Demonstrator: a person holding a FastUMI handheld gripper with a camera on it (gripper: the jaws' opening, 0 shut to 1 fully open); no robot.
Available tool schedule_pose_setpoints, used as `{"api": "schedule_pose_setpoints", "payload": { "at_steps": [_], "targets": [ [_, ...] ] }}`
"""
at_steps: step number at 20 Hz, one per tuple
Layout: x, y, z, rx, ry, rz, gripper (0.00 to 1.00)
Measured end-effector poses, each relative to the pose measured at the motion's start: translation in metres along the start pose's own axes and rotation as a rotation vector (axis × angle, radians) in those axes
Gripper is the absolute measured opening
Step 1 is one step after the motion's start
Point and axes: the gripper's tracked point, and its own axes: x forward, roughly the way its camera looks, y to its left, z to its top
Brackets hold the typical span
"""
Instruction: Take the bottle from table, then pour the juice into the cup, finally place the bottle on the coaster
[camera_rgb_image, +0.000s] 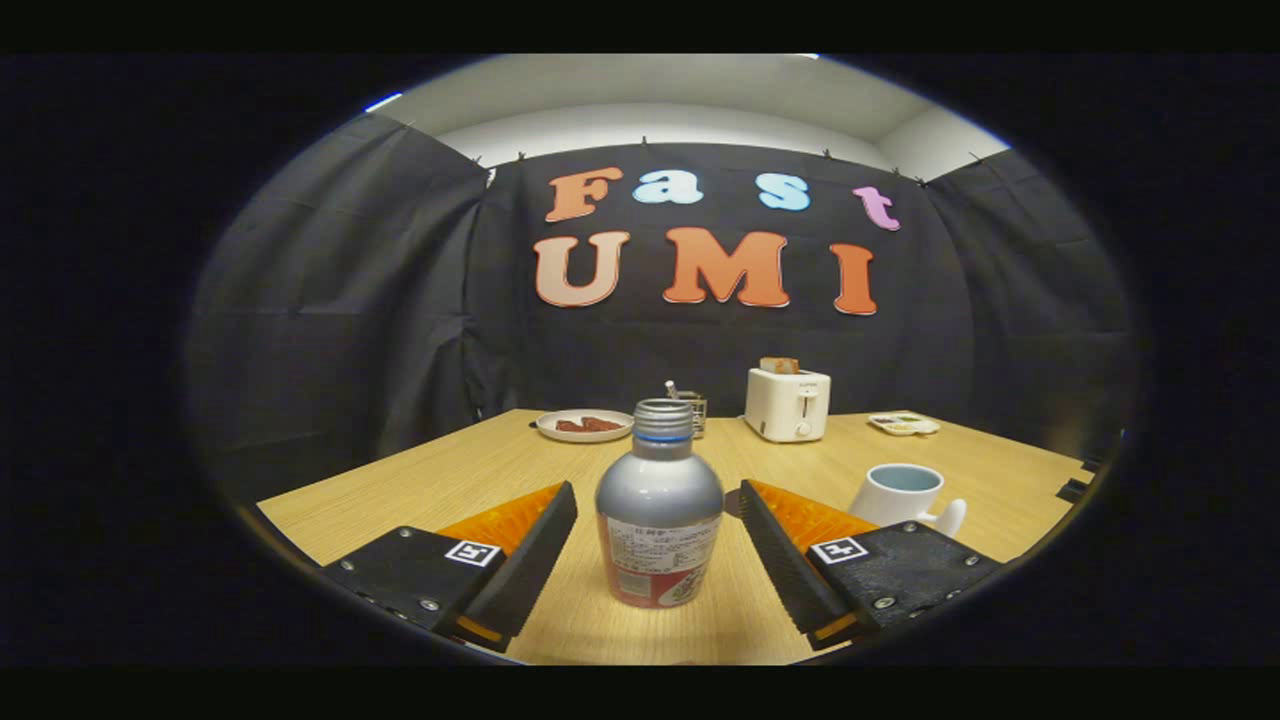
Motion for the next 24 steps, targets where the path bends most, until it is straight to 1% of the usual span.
{"api": "schedule_pose_setpoints", "payload": {
  "at_steps": [5,9,12,13,14,16,17,22,24],
  "targets": [
    [0.006,-0.010,-0.028,-0.027,0.076,-0.034,0.97],
    [0.010,-0.001,-0.045,0.002,0.124,0.005,0.97],
    [0.013,-0.007,-0.059,-0.032,0.169,-0.010,0.97],
    [0.013,-0.005,-0.060,-0.036,0.173,-0.002,0.96],
    [0.014,-0.002,-0.062,-0.034,0.174,0.009,0.95],
    [0.017,0.000,-0.066,-0.024,0.172,0.019,0.88],
    [0.015,-0.002,-0.064,-0.011,0.161,0.014,0.81],
    [0.015,0.002,-0.059,-0.004,0.143,0.038,0.76],
    [0.014,0.001,-0.051,0.027,0.140,0.046,0.75]
  ]
}}
